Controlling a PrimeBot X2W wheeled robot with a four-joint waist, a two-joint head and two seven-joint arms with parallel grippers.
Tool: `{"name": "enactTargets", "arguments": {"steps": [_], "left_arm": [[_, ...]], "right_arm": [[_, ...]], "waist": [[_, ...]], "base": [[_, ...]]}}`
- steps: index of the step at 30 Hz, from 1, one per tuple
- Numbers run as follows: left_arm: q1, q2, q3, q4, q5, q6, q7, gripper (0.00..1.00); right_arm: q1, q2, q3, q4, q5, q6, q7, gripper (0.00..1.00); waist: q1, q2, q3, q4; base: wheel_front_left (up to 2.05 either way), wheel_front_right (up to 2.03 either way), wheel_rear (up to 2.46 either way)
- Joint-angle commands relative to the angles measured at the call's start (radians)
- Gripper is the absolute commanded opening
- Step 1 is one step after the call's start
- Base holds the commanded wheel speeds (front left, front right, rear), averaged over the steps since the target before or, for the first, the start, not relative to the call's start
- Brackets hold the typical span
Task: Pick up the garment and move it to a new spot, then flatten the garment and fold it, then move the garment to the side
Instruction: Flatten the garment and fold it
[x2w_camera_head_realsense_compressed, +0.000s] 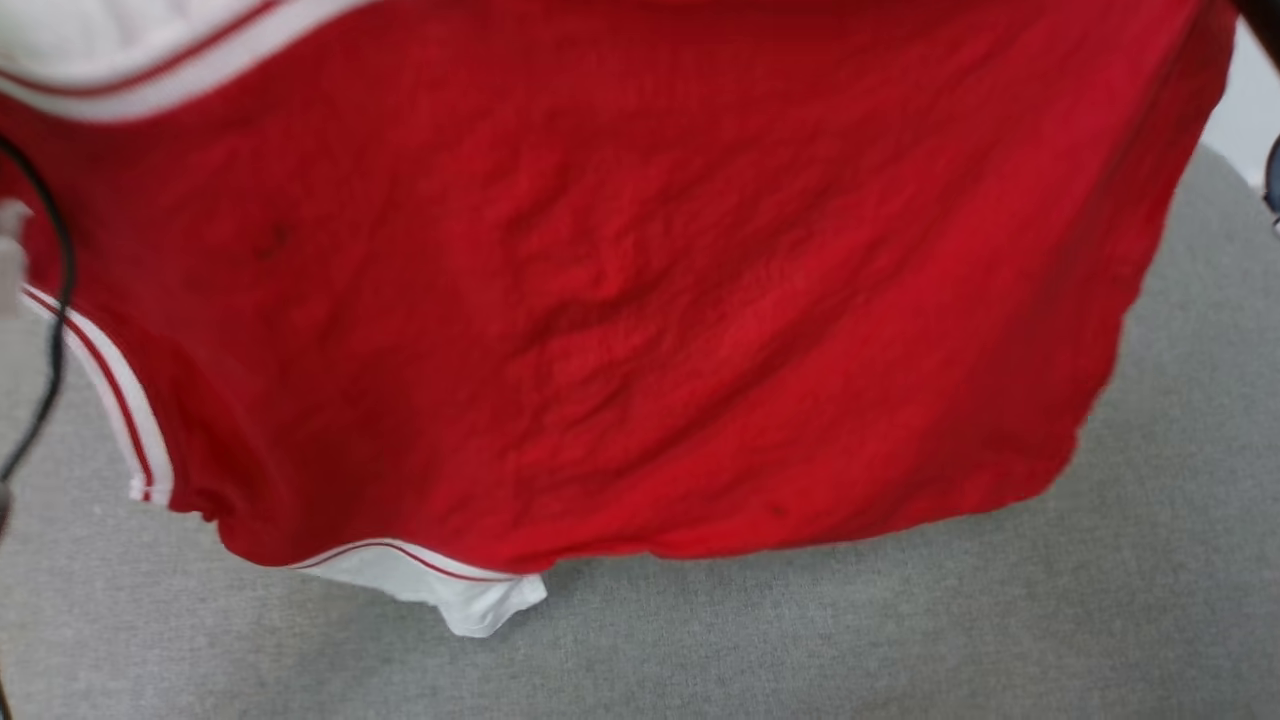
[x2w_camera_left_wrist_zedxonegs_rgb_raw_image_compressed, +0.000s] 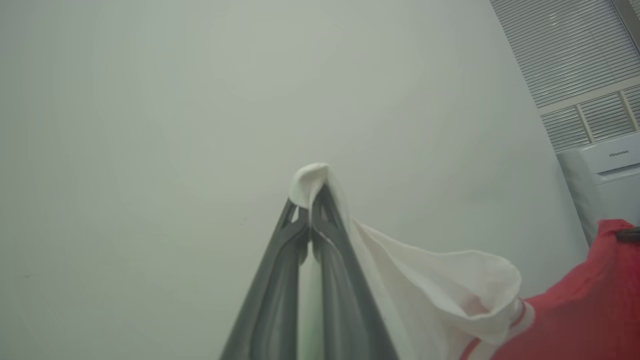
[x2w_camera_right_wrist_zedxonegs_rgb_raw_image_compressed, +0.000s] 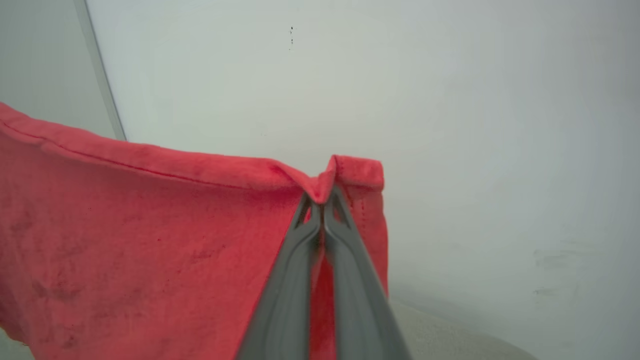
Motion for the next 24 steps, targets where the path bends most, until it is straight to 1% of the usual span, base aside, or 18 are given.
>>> {"name": "enactTargets", "arguments": {"steps": [1, 5, 10, 13, 15, 18, 20, 24], "left_arm": [[-0.028, 0.008, 0.003, 0.008, -0.003, -0.004, 0.008, 0.0], [-0.12, 0.019, -0.005, 0.051, -0.01, -0.026, 0.025, 0.0], [-0.279, 0.034, -0.019, 0.147, -0.001, -0.063, 0.039, 0.0], [-0.401, 0.039, -0.045, 0.214, 0.021, -0.096, 0.045, 0.0], [-0.496, 0.035, -0.069, 0.268, 0.038, -0.128, 0.042, 0.0], [-0.649, 0.021, -0.108, 0.362, 0.066, -0.174, 0.033, 0.0], [-0.755, 0.001, -0.131, 0.438, 0.09, -0.199, 0.017, 0.0], [-0.944, -0.058, -0.172, 0.604, 0.133, -0.228, -0.039, 0.0]], "right_arm": [[-0.024, 0.005, -0.007, -0.005, -0.009, 0.0, -0.009, 0.0], [-0.073, -0.003, -0.014, 0.005, -0.031, 0.0, -0.043, 0.0], [-0.163, -0.014, 0.0, 0.059, -0.057, 0.0, -0.095, 0.0], [-0.259, -0.015, -0.006, 0.112, -0.08, 0.0, -0.129, 0.0], [-0.326, -0.014, -0.006, 0.159, -0.1, 0.0, -0.161, 0.0], [-0.444, -0.013, 0.004, 0.236, -0.148, 0.0, -0.224, 0.0], [-0.522, -0.008, 0.009, 0.303, -0.18, -0.001, -0.273, 0.0], [-0.667, 0.011, 0.01, 0.427, -0.265, -0.001, -0.382, 0.0]], "waist": [[0.0, 0.0, 0.039, -0.007], [0.0, 0.0, 0.114, -0.007], [0.0, 0.0, 0.228, -0.001], [0.0, 0.0, 0.305, 0.003], [0.0, 0.0, 0.352, 0.01], [0.0, 0.0, 0.416, 0.019], [0.0, 0.0, 0.453, 0.027], [0.0, 0.0, 0.513, 0.048]], "base": [[0.0, 0.0, 0.0], [0.0, 0.0, 0.0], [0.0, 0.0, 0.0], [0.0, 0.0, 0.0], [0.0, 0.0, 0.0], [0.0, 0.0, 0.0], [0.0, 0.0, 0.0], [0.0, 0.0, 0.0]]}}
